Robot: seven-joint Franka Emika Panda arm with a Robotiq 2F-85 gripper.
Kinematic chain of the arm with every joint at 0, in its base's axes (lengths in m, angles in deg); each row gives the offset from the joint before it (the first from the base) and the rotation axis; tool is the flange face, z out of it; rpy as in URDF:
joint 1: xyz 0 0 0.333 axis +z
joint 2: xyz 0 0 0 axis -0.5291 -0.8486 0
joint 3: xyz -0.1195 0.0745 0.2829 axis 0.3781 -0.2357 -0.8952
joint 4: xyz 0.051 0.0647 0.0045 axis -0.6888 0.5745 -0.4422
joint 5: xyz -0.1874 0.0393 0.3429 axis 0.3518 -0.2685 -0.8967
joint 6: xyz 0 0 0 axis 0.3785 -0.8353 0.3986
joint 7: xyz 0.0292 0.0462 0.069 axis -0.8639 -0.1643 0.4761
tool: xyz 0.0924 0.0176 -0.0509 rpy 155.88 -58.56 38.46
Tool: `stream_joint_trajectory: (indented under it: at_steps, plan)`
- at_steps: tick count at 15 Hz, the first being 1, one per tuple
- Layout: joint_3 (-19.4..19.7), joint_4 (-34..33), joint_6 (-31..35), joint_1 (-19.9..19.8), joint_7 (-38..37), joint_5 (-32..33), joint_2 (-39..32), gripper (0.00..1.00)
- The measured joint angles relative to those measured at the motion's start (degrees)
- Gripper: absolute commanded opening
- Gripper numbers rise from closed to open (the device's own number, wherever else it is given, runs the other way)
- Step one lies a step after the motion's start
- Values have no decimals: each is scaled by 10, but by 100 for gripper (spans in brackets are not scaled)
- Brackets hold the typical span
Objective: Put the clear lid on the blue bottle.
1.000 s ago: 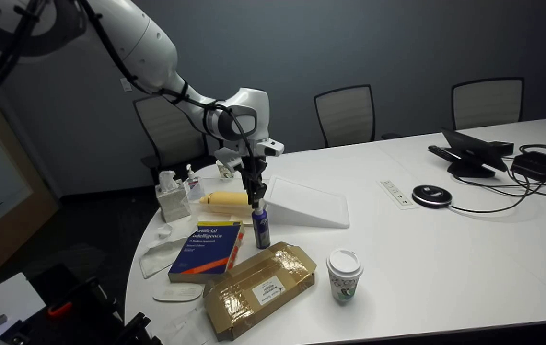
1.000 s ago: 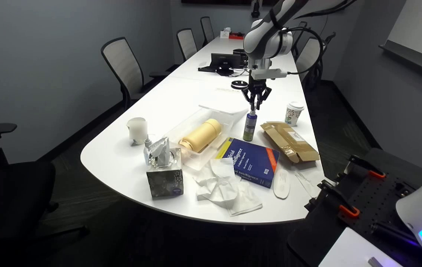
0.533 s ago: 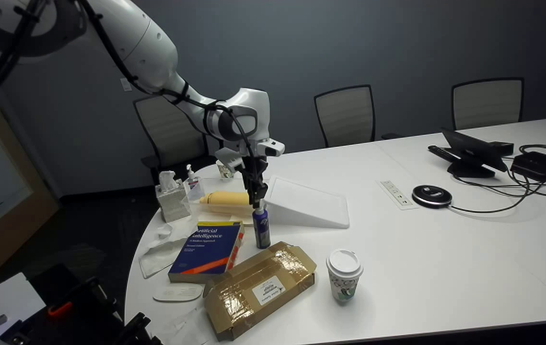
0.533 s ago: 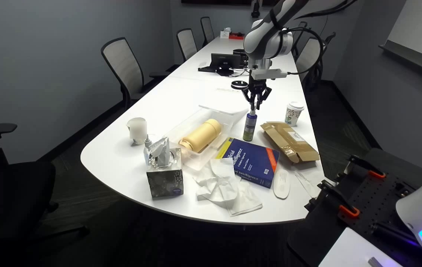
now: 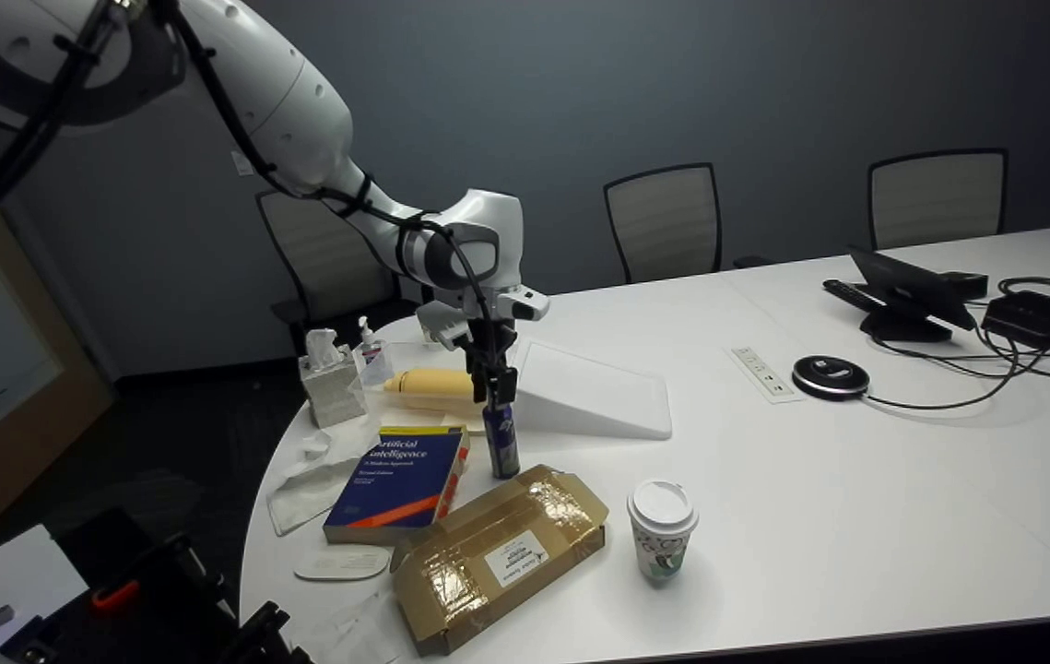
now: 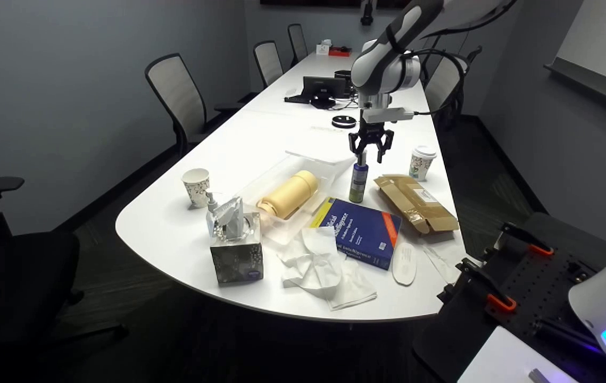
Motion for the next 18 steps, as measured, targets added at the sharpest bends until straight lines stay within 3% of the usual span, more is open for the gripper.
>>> stream_joint_trajectory:
  at_steps: [18]
  plan:
    - [-4, -2, 3, 0, 7, 0, 25, 100]
